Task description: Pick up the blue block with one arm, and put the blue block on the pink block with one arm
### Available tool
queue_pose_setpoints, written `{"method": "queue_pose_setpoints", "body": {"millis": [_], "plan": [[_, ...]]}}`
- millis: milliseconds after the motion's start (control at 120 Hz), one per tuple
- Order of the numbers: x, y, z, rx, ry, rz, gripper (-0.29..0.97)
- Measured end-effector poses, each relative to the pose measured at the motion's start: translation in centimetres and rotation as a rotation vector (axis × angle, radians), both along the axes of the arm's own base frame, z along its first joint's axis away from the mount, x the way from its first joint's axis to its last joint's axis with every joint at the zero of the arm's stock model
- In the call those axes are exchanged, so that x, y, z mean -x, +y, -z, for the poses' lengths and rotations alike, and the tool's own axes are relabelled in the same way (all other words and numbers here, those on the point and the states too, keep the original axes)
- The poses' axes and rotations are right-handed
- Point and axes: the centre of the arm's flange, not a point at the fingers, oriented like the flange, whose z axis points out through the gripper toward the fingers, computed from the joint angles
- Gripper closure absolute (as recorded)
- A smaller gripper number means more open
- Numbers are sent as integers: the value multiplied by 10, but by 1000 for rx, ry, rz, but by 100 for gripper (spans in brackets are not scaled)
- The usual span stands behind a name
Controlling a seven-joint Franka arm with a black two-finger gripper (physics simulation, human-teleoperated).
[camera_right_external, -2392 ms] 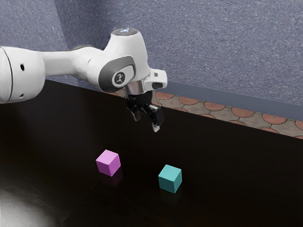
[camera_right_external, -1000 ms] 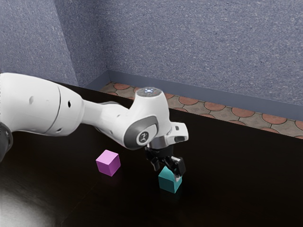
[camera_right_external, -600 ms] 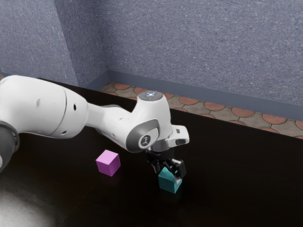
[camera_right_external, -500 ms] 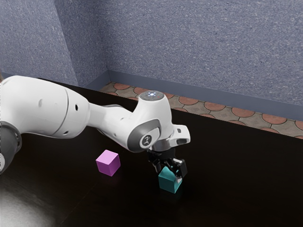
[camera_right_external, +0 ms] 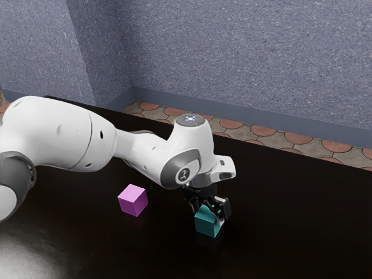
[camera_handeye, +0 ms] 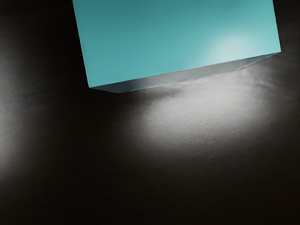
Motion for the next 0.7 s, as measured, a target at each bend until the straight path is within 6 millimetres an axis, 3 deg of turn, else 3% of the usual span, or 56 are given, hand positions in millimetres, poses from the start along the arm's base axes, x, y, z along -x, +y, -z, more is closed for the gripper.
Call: {"method": "queue_pose_setpoints", "body": {"millis": [250, 700], "plan": [[0, 0, 6, -5, 7, -1, 8], [2, -5, 1, 0, 0, -3, 32]]}}
